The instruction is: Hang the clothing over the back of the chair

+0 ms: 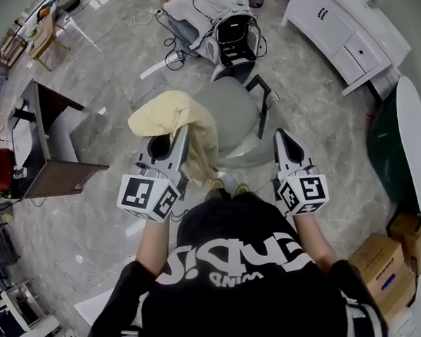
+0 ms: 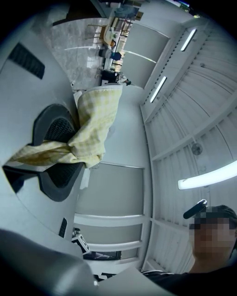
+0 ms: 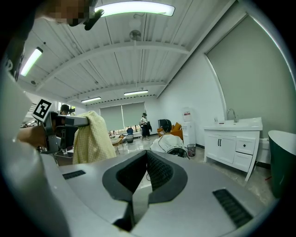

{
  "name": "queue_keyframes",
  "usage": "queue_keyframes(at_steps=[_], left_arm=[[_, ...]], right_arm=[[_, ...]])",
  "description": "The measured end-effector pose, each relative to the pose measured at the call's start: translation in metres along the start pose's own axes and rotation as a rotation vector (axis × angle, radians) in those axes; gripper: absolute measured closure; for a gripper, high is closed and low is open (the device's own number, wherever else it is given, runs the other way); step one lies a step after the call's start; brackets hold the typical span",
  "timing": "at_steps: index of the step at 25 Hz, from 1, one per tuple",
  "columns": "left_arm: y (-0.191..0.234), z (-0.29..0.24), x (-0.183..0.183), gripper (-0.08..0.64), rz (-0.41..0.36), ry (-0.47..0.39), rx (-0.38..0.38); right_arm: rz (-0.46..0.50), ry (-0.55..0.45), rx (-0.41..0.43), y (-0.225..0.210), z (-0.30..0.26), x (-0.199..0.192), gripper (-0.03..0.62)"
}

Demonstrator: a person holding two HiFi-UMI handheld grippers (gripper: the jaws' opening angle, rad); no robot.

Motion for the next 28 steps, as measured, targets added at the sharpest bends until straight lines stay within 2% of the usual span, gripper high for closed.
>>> queue_keyframes(at_steps=[10, 23, 28], left_arm=[[-0.001, -0.051, 0.063, 0.456, -0.104, -0.112, -0.089], [0.002, -0.084, 0.141, 0.456, -0.157, -0.219, -0.165], [-0.005, -0.094, 0.149, 0.456, -0.163, -0.233, -0.200]], right_arm=[[-0.003, -0.005, 0.004, -0.015, -0.020, 0.004, 0.578], [-0.022, 0.000, -0.022, -0.034, -0.022, 0.000, 0.578], [-0.025, 0.000, -0.034, -0.042, -0.022, 0.001, 0.578]])
Point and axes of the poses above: the fingertips, and each gripper's own axes: z backward along the fingers, y to its left, x out of its top, the point moved 9 cm from there along z, backward along the fingers, and after that the axes turned 7 degrees about -x, right-handed, at the moved point
